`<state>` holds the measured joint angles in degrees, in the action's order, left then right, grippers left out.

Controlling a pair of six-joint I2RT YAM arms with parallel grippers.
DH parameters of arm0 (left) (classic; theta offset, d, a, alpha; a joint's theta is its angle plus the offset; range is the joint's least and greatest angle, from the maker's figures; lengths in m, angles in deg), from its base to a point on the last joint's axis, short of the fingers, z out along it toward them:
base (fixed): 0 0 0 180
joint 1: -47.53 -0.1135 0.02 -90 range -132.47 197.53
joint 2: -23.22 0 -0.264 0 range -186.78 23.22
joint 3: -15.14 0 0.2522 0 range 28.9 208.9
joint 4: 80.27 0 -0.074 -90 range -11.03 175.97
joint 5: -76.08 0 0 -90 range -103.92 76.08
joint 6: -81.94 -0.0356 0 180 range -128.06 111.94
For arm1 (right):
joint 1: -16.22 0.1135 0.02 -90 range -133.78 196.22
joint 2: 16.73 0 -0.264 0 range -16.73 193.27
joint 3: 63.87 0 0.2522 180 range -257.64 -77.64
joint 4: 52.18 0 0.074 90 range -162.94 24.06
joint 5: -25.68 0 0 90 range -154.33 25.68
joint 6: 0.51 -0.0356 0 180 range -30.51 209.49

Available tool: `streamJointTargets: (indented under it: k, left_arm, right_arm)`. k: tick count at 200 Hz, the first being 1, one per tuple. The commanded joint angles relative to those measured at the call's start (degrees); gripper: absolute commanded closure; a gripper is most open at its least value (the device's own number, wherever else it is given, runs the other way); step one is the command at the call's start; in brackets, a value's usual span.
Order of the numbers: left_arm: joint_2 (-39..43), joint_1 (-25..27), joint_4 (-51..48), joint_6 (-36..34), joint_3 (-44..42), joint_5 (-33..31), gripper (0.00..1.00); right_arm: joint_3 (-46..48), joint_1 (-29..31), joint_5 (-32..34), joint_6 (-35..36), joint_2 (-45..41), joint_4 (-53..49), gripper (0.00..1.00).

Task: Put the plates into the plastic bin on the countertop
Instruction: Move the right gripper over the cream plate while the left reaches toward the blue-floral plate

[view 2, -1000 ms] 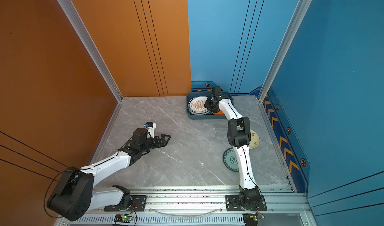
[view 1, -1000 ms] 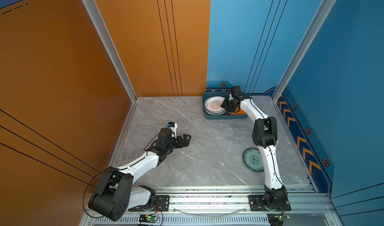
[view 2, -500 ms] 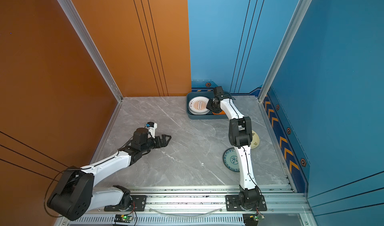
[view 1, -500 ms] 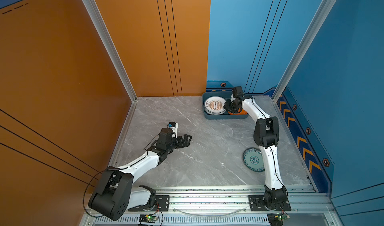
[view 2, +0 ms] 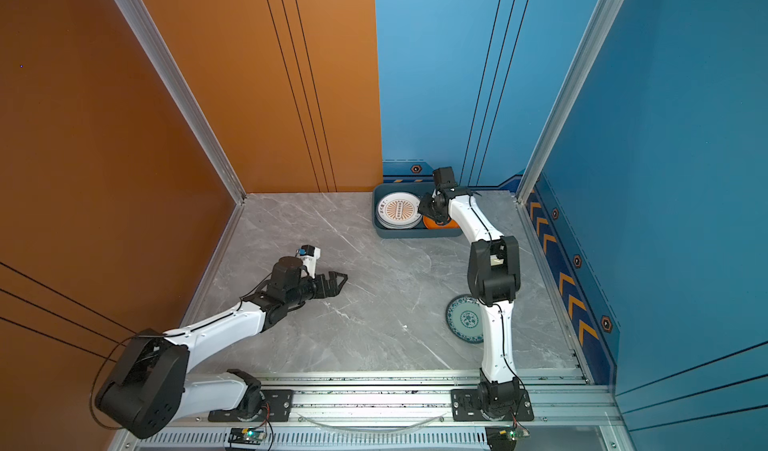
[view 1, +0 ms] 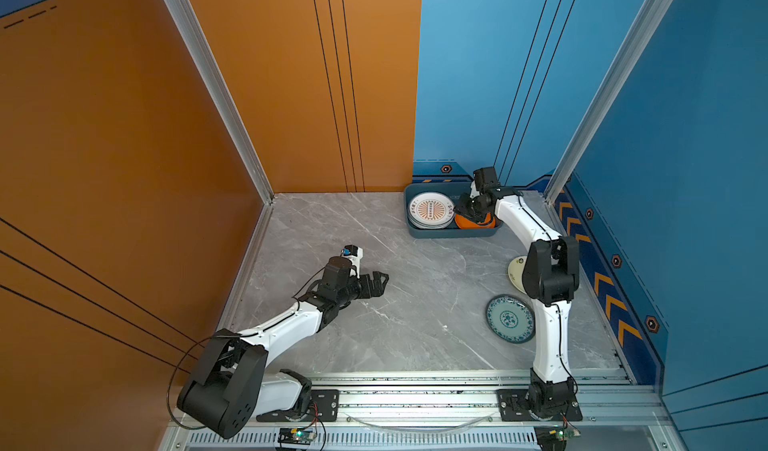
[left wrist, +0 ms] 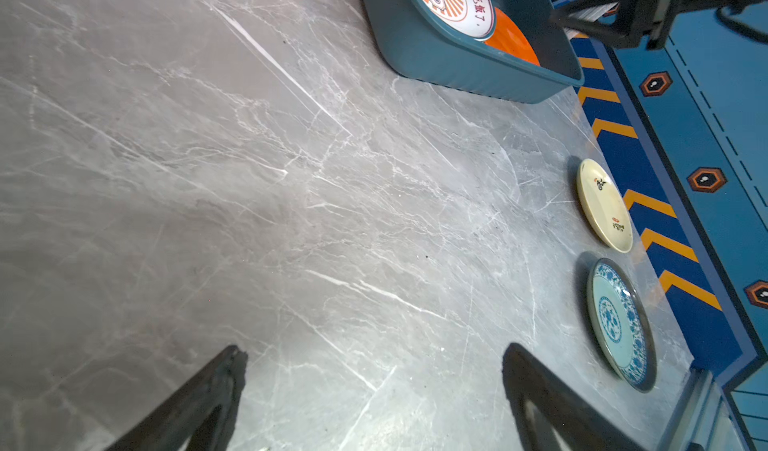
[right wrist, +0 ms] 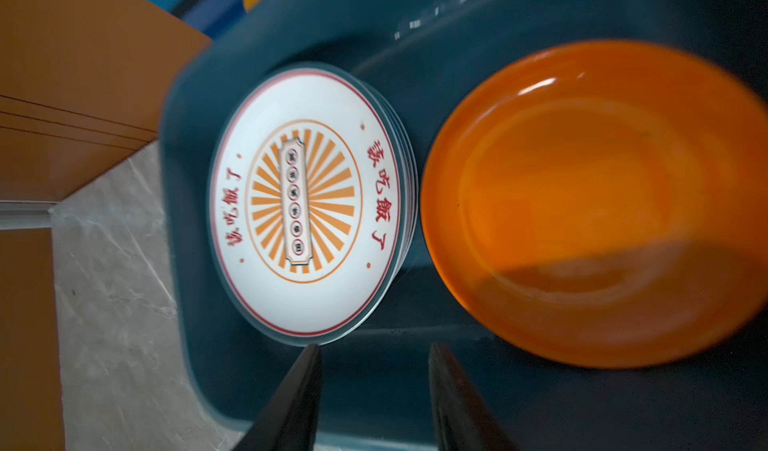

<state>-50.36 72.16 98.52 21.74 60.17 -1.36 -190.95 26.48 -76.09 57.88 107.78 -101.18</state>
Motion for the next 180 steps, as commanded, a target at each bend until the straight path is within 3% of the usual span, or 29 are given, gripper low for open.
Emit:
streamJointTargets:
  k: [1, 35, 87, 133, 180]
  left_arm:
    - [1.2, 2.4, -1.8, -0.1, 3.3, -1.2, 0.02]
    - [-2.9, 9.8, -2.2, 1.0, 8.0, -2.5, 0.02]
    - [-19.9, 21.8, 7.8, 7.2, 18.0, 3.8, 0.01]
    - [-37.1, 28.8, 13.8, 15.3, 31.2, 8.3, 0.03]
    - [-46.6, 31.5, 13.6, 18.7, 40.4, 7.9, 0.07]
  right_arm:
    - [4.6, -1.1, 4.4, 3.6, -8.8, 0.6, 0.54]
    - [21.6, -3.8, 8.8, 6.4, -21.8, 2.3, 0.53]
    - [43.2, -12.4, 4.6, 5.4, -37.2, 7.7, 0.52]
    - [52.9, -15.4, 3.2, 5.0, -44.8, 10.2, 0.52]
    - [58.0, -16.7, 3.2, 4.9, -49.5, 11.8, 0.51]
